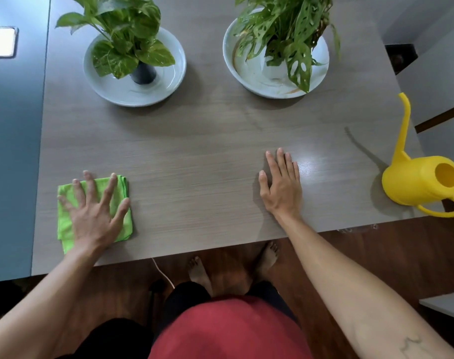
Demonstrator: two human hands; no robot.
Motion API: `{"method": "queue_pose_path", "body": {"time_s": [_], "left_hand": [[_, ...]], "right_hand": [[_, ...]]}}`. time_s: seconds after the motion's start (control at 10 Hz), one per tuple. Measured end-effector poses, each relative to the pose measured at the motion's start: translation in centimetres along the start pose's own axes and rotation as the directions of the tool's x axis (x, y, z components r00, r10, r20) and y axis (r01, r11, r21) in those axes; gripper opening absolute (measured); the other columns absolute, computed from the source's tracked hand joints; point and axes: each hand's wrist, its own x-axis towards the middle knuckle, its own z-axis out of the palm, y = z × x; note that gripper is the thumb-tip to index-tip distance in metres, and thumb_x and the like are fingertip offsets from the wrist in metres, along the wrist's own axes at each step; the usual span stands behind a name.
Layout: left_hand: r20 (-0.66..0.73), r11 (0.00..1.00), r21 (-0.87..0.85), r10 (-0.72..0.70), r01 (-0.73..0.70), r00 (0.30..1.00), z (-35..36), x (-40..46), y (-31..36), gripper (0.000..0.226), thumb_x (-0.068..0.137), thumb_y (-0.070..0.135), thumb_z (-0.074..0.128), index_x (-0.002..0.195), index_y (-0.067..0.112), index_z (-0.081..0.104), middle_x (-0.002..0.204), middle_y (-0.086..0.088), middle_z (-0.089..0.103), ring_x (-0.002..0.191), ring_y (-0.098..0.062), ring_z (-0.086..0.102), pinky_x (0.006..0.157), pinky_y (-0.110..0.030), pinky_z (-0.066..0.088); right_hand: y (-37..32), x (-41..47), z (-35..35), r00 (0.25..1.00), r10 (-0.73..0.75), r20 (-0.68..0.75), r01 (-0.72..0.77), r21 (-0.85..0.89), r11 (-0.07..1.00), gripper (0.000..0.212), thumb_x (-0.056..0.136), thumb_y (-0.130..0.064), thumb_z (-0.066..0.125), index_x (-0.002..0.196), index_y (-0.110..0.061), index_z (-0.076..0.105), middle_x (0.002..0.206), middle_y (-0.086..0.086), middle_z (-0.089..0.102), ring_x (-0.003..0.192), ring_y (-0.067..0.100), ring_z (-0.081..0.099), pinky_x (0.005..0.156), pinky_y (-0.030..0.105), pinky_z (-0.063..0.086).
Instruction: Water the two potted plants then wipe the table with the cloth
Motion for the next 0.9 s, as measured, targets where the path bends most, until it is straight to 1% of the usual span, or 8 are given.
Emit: {"method": "queue_pose_path", "body": {"time_s": [0.1,0.2,0.4,0.5,0.6,0.7,0.8,0.9], "left_hand": [[-0.071,0.997,-0.073,-0.005,0.0,0.997,0.3,0.4,3.7,0.079,0.092,0.068,0.026,0.158,0.025,0.024,0.167,-0.014,0.0,0.153,-0.038,-0.001,0.12,-0.063,-0.004],[-0.106,0.993,-0.105,0.051,-0.063,0.993,0.9,1.5,8.7,0.079,0.092,0.065,0.031,0.158,0.02,0.026,0.167,-0.014,0.004,0.154,-0.036,0.001,0.122,-0.058,0.0],[-0.081,0.978,-0.125,0.156,-0.165,0.984,3.0,1.7,17.9,0.078,0.093,0.064,0.034,0.158,0.022,0.026,0.167,-0.013,0.006,0.154,-0.034,-0.001,0.123,-0.056,-0.001],[-0.001,0.989,-0.056,0.138,-0.138,0.99,4.1,1.0,20.3,0.076,0.094,0.068,0.028,0.159,0.029,0.018,0.168,-0.009,0.001,0.154,-0.03,-0.005,0.122,-0.058,-0.003],[0.039,0.993,0.049,0.101,-0.103,0.994,4.5,0.9,20.8,0.077,0.093,0.071,0.02,0.16,0.034,0.009,0.169,-0.007,-0.004,0.154,-0.028,-0.006,0.121,-0.059,-0.005],[0.041,0.994,0.068,0.088,-0.091,0.995,4.2,0.9,20.9,0.078,0.093,0.073,0.018,0.16,0.035,0.006,0.168,-0.007,-0.007,0.154,-0.028,-0.007,0.121,-0.06,-0.004],[0.052,0.994,0.077,0.077,-0.081,0.996,4.2,0.9,21.0,0.078,0.092,0.073,0.017,0.159,0.035,0.003,0.168,-0.006,-0.01,0.154,-0.027,-0.01,0.121,-0.06,-0.005],[0.03,0.994,0.077,0.071,-0.073,0.997,4.0,0.9,21.2,0.078,0.093,0.073,0.018,0.159,0.035,0.004,0.168,-0.006,-0.01,0.154,-0.026,-0.01,0.121,-0.06,-0.004]], "right_hand": [[0.0,0.0,-0.1,1.0,0.002,0.011,-0.002,-0.012,1.0,0.059,0.102,-0.046,0.032,0.157,-0.024,0.031,0.166,0.005,0.023,0.155,0.022,0.013,0.126,0.045,0.013],[0.1,0.1,-0.2,1.0,0.003,0.022,-0.003,-0.018,1.0,0.059,0.102,-0.047,0.032,0.157,-0.025,0.03,0.166,0.005,0.023,0.155,0.022,0.013,0.126,0.045,0.012],[0.0,0.1,-0.6,0.999,0.008,0.047,-0.006,-0.032,0.999,0.061,0.102,-0.049,0.03,0.157,-0.025,0.029,0.166,0.005,0.021,0.155,0.022,0.011,0.126,0.045,0.012],[-0.2,0.0,-0.9,0.998,0.002,0.068,0.001,-0.037,0.999,0.061,0.102,-0.049,0.03,0.158,-0.025,0.028,0.167,0.006,0.02,0.156,0.022,0.01,0.126,0.045,0.011],[-0.1,0.2,-0.7,0.998,0.001,0.069,0.004,-0.062,0.998,0.061,0.102,-0.05,0.029,0.158,-0.024,0.028,0.167,0.006,0.02,0.156,0.022,0.009,0.127,0.044,0.008],[-0.5,-0.1,-1.2,0.994,0.012,0.112,-0.008,-0.04,0.999,0.06,0.102,-0.049,0.03,0.157,-0.023,0.031,0.166,0.006,0.023,0.155,0.024,0.013,0.127,0.044,0.009],[-1.4,1.9,-3.5,0.986,0.038,0.161,-0.047,0.053,0.998,0.064,0.1,-0.057,0.022,0.149,-0.024,0.046,0.158,0.006,0.042,0.147,0.028,0.035,0.119,0.043,0.026],[-3.4,5.2,-9.6,0.985,0.062,0.16,-0.132,0.48,0.867,0.056,0.103,-0.057,0.034,0.137,-0.021,0.061,0.137,-0.003,0.063,0.127,0.014,0.057,0.106,0.026,0.041]]}}
